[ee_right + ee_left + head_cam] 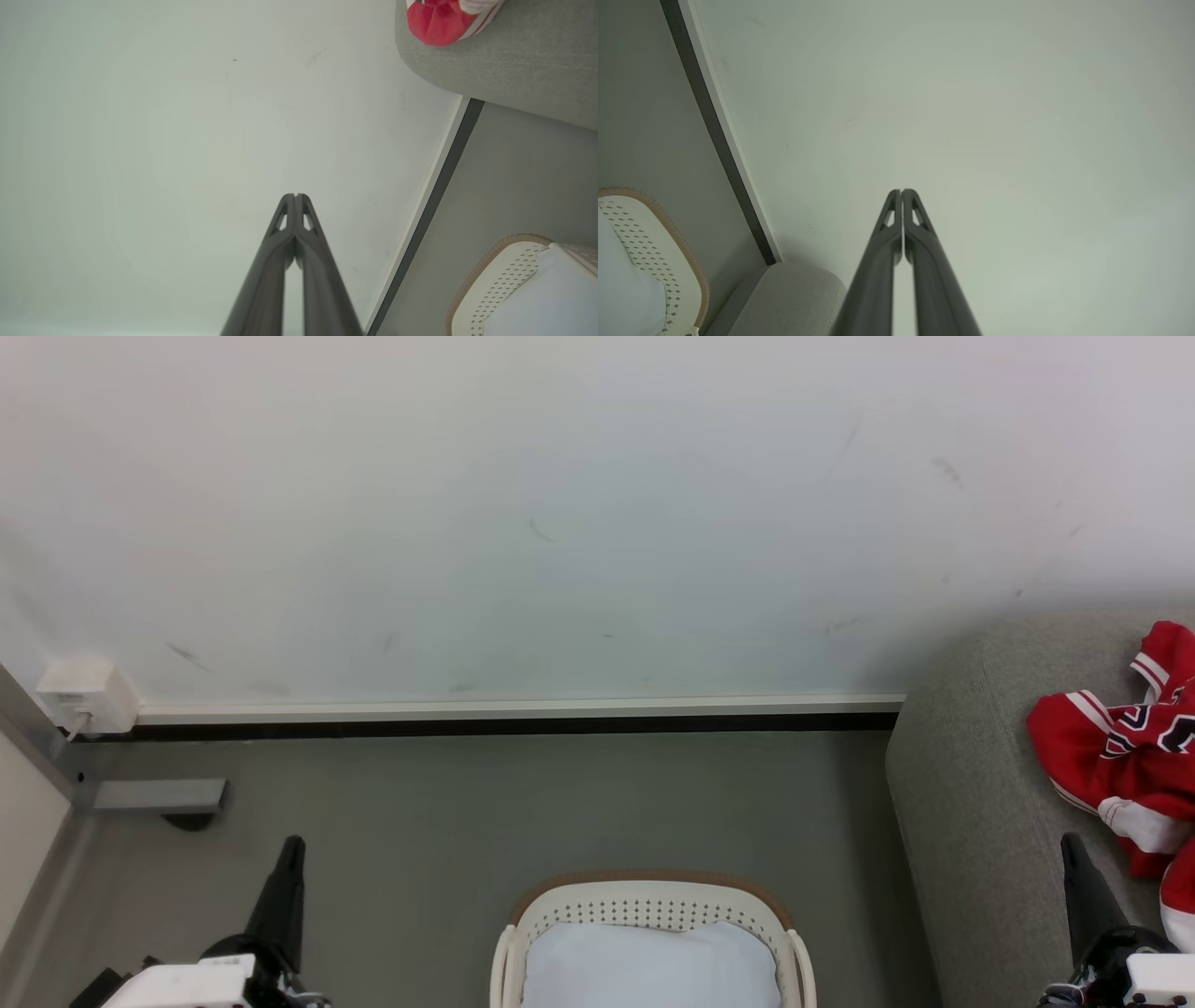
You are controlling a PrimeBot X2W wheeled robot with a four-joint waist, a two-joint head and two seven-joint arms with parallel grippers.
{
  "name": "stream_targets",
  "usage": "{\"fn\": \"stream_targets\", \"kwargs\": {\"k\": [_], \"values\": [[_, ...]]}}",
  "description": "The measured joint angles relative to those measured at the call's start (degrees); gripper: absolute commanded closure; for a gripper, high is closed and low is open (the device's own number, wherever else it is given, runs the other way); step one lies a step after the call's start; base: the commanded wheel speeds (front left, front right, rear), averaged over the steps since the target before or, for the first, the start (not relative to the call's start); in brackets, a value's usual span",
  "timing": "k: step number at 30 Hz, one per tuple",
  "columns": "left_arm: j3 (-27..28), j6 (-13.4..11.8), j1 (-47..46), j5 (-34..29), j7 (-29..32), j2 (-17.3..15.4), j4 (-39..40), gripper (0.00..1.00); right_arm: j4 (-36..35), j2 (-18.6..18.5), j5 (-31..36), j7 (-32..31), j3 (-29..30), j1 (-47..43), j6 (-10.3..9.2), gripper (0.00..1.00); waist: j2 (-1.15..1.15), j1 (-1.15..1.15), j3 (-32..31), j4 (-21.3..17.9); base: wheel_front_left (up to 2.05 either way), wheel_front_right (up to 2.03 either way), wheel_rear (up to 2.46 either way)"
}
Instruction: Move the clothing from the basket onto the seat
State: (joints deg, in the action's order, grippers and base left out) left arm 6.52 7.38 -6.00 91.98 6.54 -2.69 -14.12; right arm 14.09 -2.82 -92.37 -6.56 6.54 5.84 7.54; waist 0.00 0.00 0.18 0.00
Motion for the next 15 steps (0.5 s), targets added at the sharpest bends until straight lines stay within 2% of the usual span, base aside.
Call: {"fn": "stream_targets", "kwargs": {"k": [15], "values": [[0.0, 0.0, 0.0, 0.0, 0.0, 0.0, 0.0, 1.0, 0.0, 0.0, 0.0, 0.0, 0.0, 0.0, 0.0, 1.0, 0.0, 0.0, 0.0, 0.0, 0.0, 0.0, 0.0]]}}
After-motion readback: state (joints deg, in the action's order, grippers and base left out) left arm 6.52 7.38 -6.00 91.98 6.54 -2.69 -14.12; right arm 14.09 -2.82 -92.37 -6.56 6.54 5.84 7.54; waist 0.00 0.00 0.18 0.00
